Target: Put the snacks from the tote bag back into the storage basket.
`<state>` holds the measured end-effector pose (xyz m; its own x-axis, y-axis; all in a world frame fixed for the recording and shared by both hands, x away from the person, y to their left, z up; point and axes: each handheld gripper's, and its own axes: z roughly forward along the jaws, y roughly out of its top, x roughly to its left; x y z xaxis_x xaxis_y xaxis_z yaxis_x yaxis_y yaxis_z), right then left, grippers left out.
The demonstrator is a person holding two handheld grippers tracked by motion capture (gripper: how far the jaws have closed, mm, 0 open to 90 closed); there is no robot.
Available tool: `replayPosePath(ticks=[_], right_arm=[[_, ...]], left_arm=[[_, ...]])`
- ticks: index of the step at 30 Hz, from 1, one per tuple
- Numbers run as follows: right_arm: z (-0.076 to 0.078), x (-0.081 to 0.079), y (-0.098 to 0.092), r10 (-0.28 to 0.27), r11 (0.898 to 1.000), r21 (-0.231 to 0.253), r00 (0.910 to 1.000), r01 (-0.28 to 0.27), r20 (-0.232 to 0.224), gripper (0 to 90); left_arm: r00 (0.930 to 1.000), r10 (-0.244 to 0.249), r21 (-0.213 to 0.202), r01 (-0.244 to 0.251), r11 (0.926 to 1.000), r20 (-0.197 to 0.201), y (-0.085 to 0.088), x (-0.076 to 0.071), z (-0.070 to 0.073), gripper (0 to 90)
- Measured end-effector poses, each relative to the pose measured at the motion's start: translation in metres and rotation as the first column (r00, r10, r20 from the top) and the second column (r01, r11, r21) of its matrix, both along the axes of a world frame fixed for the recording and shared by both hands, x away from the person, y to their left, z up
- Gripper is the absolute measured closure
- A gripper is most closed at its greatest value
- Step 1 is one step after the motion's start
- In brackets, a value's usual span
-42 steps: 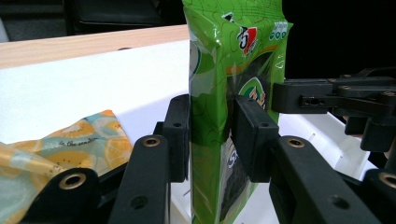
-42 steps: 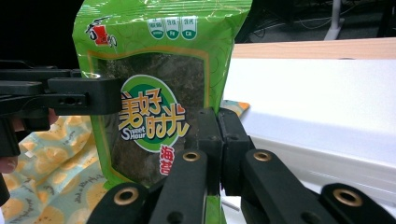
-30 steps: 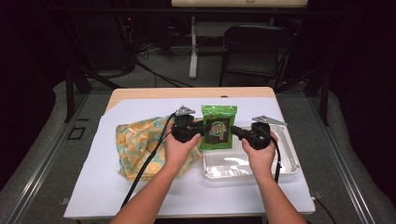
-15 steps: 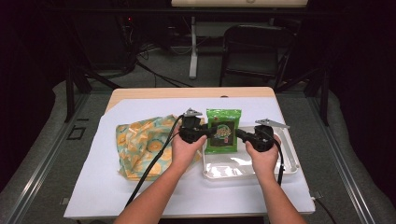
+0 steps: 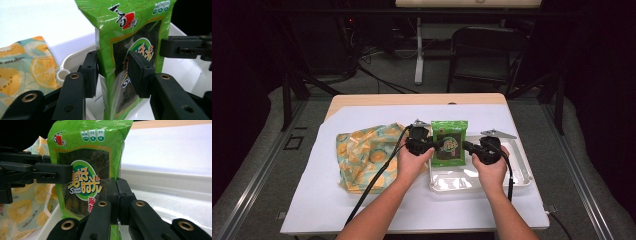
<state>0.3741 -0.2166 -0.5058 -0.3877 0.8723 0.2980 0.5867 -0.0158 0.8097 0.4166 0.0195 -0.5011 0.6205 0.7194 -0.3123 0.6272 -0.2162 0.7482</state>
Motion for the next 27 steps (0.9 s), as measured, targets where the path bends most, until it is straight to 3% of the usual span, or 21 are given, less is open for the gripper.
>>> replayPosePath(ticks=[8, 27], right_arm=[[-0.0033, -0.0004, 0.0032, -0.005, 1.0, -0.013, 1.0, 0.005, 0.008, 89.8], [-0.0079, 0.001, 0.0042, -0.01, 1.0, -0.018, 0.9999, 0.01, 0.002, 89.9]], left_arm=[[0.9998, -0.001, 0.013, 0.002, 0.9999, -0.018, -0.0003, 0.0008, -0.0023, 57.0], [0.9996, 0.011, 0.002, -0.011, 0.9999, -0.025, 0.003, 0.0023, -0.0018, 54.6]])
